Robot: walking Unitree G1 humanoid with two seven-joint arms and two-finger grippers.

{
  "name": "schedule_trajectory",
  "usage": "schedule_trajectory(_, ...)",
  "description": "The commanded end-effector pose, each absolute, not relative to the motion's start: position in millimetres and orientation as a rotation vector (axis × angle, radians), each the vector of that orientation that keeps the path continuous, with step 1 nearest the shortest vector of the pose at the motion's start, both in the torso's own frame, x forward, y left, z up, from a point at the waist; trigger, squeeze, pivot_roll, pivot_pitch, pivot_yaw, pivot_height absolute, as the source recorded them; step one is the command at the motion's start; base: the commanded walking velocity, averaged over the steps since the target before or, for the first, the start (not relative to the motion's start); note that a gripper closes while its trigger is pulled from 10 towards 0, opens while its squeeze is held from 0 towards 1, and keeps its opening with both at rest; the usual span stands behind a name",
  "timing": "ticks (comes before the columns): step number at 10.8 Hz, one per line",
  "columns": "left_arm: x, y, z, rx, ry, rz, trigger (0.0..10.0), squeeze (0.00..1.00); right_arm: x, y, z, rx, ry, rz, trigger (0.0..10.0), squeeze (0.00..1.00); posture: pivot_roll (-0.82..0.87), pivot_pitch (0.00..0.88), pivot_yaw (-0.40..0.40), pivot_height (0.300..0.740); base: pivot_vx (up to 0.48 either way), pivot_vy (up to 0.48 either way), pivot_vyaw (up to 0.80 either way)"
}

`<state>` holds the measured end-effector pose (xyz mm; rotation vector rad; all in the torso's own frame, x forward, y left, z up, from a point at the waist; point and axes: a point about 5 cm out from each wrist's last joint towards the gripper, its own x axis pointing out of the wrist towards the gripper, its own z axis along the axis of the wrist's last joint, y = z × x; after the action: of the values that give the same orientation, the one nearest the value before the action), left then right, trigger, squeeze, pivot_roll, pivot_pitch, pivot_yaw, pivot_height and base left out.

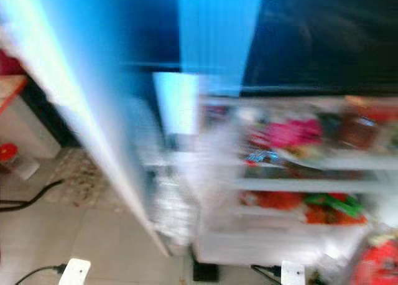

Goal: Restocking fridge

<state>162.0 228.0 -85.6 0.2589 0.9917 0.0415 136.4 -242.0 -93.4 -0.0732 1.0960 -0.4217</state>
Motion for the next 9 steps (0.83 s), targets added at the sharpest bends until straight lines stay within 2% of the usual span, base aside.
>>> schedule_trajectory(1,154.1,233.9,-87.7,0.263,1.019,0.055,10.0,0.00,139.7,-239.3,-92.9,-0.060,1.088,-0.424,10.0,0.00,-0.01,0.077,0.028,0.740,0.000,0.000,0.00)
schedule_trajectory(9,154.3,234.0,-87.6,0.265,1.019,0.056,10.0,0.00,141.0,-238.2,-92.7,-0.058,1.085,-0.422,10.0,0.00,-0.01,0.077,0.028,0.740,0.000,0.000,0.00)
